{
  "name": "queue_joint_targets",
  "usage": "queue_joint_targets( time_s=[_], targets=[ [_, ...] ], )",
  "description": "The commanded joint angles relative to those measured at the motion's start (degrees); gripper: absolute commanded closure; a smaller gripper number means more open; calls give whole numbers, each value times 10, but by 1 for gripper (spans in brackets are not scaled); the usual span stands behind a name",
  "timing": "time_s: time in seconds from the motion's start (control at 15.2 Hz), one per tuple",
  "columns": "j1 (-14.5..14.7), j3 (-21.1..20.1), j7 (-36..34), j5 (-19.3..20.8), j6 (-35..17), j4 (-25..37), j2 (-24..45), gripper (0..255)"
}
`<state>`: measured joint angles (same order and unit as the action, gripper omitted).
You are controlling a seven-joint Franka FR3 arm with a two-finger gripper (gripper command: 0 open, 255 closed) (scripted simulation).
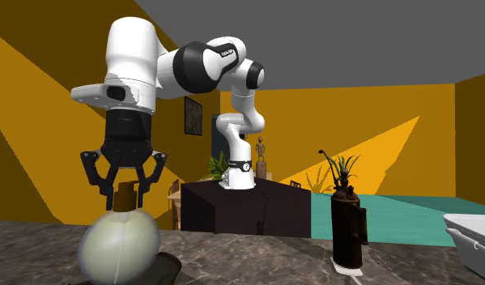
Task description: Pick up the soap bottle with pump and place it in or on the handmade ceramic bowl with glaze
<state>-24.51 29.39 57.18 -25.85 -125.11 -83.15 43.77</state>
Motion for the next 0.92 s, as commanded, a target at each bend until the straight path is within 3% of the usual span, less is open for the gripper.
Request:
queue_joint_targets(
  time_s=[0.0,0.13,0.2,0.53,0.86],
  targets=[
    [0,0,0,0,0,0,0,255],
    [0,0,0,0,0,0,0,255],
    [0,0,0,0,0,0,0,0],
    [0,0,0,0,0,0,0,0],
    [10,16,-10,20,44,4,-42,0]
  ],
)
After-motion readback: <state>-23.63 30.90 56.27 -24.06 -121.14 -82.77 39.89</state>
